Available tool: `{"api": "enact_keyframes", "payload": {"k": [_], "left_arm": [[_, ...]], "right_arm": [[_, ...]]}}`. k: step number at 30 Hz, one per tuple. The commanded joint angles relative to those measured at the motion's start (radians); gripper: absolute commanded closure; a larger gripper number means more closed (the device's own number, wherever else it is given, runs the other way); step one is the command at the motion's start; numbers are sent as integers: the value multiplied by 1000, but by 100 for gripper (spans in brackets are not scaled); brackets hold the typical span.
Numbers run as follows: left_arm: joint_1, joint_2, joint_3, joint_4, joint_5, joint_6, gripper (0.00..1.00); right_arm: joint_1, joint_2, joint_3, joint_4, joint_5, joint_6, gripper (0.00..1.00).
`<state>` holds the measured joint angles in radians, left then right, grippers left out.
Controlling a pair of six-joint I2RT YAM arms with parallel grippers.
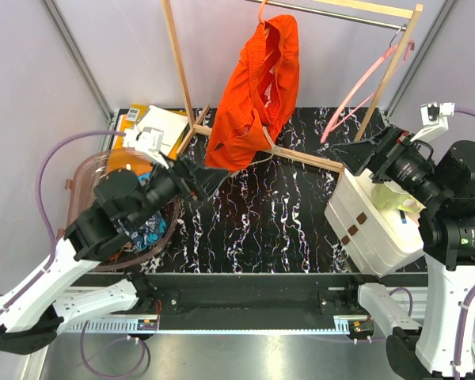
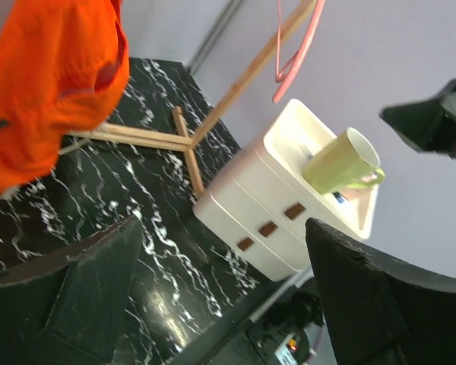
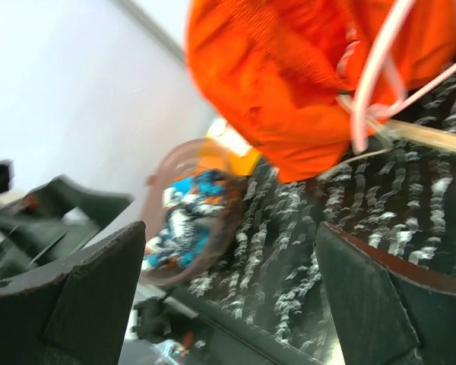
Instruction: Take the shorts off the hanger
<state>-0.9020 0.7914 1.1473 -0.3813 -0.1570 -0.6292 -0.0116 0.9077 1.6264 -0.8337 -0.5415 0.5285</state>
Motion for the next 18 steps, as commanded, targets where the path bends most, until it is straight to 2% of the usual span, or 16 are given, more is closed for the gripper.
{"api": "enact_keyframes", "payload": {"k": [1, 4, 5, 8, 11, 15, 18], "left_arm": [[24, 132, 193, -48, -67, 144, 7], [109, 236, 314, -80, -46, 192, 7], [142, 264, 339, -82, 3, 194, 7], [271, 371, 443, -87, 78, 215, 9], [307, 469, 537, -59, 106, 264, 10], [333, 603, 661, -51, 148, 322, 13], [341, 689, 729, -18, 169, 350, 17]], "right_arm": [[5, -15, -39, 153, -204, 133, 0], [5, -15, -56, 154, -239, 142, 0], [5, -7, -65, 151, -253, 139, 0], [73, 11, -72, 93, -262, 99, 0], [122, 33, -53, 21, -216, 48, 0], [261, 42, -98, 7, -157, 35, 0], [295, 37, -121, -31, -83, 4, 0]]}}
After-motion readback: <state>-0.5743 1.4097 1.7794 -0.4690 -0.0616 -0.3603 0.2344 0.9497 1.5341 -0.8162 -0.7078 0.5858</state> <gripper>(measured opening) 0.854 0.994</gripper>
